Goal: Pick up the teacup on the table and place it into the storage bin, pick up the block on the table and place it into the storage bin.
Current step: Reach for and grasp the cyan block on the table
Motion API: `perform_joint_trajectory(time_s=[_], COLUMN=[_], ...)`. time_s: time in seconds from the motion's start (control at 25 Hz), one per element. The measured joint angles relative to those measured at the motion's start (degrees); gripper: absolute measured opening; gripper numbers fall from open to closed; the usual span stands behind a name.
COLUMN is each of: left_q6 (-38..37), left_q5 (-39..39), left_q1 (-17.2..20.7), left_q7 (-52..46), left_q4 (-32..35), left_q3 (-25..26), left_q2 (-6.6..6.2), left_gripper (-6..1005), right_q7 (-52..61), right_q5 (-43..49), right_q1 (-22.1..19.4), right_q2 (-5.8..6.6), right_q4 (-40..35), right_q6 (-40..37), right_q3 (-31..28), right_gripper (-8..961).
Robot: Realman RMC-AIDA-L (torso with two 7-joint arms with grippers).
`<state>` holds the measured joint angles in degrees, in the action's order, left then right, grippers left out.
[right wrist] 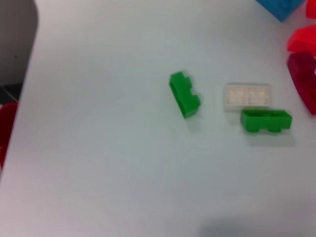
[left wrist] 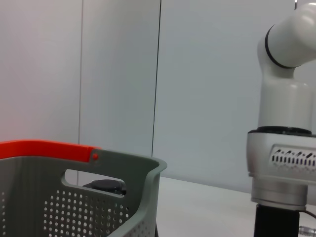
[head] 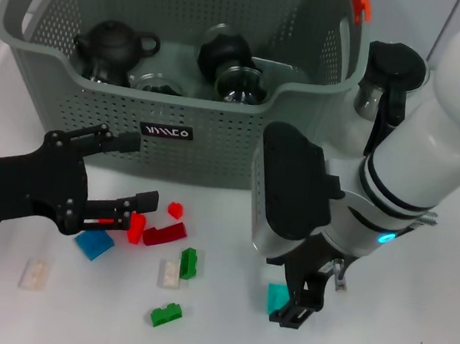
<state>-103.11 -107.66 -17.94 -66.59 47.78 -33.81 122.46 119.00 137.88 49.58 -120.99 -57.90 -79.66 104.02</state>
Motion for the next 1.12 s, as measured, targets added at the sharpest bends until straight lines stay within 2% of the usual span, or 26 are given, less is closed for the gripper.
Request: perform_joint_trajectory(time_s=[0.76, 1.12], left_q6=[0.2, 0.2], left_q5=[-0.4, -0.5], left_q1=[-0.1, -0.2], left_q7=[0.1, 0.1], left_q4=[0.0, 0.0], left_q3=[-0.1, -0.1], left_q2=[-0.12, -0.12], left_gripper=[847, 846], right_q7=[0.0, 0.1], right_q5=[-2.9, -3.0], right_q1=[4.0, 5.4], right_q2=[-0.05, -0.03], right_q4=[8.9, 11.7], right_q6=[3.5, 4.3], right_q3=[0.3, 1.4], right_gripper=[791, 694])
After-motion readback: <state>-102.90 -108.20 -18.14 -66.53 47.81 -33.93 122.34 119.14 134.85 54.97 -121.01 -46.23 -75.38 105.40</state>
